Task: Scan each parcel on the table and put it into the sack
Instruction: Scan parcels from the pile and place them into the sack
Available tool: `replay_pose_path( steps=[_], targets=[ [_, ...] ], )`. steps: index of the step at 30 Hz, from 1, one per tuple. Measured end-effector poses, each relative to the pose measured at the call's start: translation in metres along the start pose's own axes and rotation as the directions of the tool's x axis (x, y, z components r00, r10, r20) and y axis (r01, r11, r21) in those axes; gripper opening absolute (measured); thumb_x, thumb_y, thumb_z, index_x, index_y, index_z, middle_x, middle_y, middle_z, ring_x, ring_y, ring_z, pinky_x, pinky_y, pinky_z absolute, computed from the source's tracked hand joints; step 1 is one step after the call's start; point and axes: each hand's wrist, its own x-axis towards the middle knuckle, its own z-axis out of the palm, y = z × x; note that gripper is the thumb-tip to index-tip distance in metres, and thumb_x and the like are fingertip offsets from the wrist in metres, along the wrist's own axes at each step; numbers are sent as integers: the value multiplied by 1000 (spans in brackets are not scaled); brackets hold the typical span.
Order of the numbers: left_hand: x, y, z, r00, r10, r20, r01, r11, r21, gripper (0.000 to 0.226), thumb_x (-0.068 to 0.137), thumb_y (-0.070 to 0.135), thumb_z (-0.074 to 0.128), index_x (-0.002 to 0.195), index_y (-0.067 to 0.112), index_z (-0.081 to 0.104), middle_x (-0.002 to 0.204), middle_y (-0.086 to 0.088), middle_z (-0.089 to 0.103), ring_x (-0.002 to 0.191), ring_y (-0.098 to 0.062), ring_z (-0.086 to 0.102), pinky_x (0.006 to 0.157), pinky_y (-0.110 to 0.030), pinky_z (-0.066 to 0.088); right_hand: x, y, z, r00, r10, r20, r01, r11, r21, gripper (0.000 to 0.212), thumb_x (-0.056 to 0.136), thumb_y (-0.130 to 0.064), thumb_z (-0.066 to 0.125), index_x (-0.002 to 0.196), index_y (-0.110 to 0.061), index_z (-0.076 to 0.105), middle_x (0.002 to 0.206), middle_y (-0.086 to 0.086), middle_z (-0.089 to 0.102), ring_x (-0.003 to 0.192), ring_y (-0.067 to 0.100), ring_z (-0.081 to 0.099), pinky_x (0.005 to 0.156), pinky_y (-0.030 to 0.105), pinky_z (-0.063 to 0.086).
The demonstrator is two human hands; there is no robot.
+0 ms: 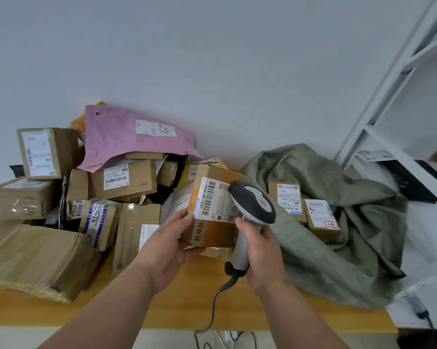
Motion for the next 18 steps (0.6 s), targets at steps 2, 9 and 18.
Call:
replay_pose_path(
  steps=[2,9,18],
  targets=[
    [1,-5,14,1000,7,9,-8,998,59,43,94,-3,52,120,29,62,118,-6,71,112,-28,66,92,-40,54,2,-6,-14,1000,-10,-3,10,1000,-20,23,83,-32,75,105,-37,69,105,-4,74,106,25,67,97,56,53],
    [22,-10,45,993,33,-112,-21,993,113,60,84,-3,70,134,21,49,121,-12,66,107,-26,68,89,-38,55,14,-24,-72,999,-5,-49,-3,988,-154,6,85,-23,72,91,-22,72,83,1,75,89,22,72,91,45,55],
    [41,-16,66,961,167,-220,-73,922,381,39,91,16,69,127,28,60,118,3,67,105,-17,66,88,-37,57,10,-52,-109,968,-112,224,194,902,-387,11,92,-12,63,82,-14,60,64,-2,58,59,5,56,50,9,43]
  ],
)
